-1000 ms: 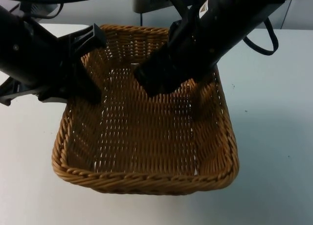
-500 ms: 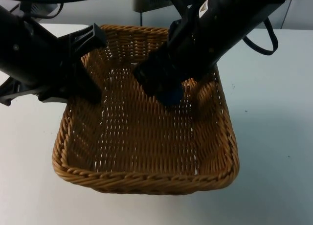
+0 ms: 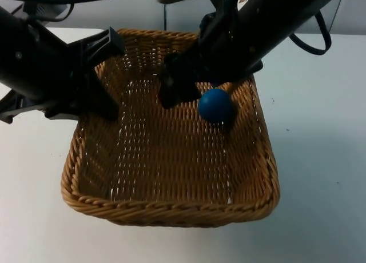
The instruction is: Pick up the basket with the left hand and place the ball into the basket with the right hand.
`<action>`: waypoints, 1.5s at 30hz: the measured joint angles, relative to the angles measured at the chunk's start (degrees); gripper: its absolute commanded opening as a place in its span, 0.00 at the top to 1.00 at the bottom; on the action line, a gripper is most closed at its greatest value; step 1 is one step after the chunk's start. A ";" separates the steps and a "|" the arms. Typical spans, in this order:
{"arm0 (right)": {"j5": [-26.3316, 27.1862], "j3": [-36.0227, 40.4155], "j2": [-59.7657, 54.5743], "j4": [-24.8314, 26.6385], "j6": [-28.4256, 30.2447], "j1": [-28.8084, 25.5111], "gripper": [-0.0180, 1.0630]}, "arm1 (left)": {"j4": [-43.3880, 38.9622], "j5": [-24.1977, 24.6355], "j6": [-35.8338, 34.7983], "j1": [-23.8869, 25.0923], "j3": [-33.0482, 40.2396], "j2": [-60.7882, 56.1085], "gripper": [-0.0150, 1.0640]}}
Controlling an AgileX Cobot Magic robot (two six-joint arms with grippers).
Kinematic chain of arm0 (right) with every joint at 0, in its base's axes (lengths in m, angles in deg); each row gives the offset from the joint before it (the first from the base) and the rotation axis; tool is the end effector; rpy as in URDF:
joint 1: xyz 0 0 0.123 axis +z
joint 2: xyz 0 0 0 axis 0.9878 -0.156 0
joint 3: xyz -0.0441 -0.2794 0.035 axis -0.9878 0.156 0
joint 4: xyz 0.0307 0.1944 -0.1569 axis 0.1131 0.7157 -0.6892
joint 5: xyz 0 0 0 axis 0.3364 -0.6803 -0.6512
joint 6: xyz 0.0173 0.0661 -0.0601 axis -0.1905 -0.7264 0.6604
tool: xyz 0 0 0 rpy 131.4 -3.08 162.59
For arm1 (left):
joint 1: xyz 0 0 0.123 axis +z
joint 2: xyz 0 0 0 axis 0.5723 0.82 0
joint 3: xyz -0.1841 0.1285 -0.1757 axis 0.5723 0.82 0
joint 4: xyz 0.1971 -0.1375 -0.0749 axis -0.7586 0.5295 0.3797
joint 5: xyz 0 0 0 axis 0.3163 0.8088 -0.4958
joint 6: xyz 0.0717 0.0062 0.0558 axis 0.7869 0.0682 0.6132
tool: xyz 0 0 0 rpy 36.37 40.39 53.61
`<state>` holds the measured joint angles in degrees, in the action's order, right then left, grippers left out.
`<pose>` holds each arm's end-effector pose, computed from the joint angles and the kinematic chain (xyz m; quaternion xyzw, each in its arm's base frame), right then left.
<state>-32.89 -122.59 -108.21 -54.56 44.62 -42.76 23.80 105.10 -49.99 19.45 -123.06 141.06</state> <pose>0.3102 0.2536 0.2016 -0.3425 0.8948 0.1229 0.2587 0.2860 -0.1233 0.1848 -0.0365 0.9410 -0.3056 0.1410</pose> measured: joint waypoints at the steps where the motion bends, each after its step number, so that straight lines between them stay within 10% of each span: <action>1: -0.17 0.00 0.80 -0.24 0.00 0.00 0.23 | 0.00 0.00 0.00 0.00 0.00 0.00 0.99; 20: -9.35 1.56 12.81 -7.15 0.10 0.00 0.27 | 0.00 -0.39 0.00 0.00 0.00 0.00 0.99; 45: -2.87 21.60 31.62 -9.01 -1.88 0.00 0.27 | 0.09 -0.82 1.34 0.00 0.00 0.00 0.99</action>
<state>-35.76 -100.99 -76.59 -63.57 42.74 -42.76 23.89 104.29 -48.65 19.45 -123.06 141.06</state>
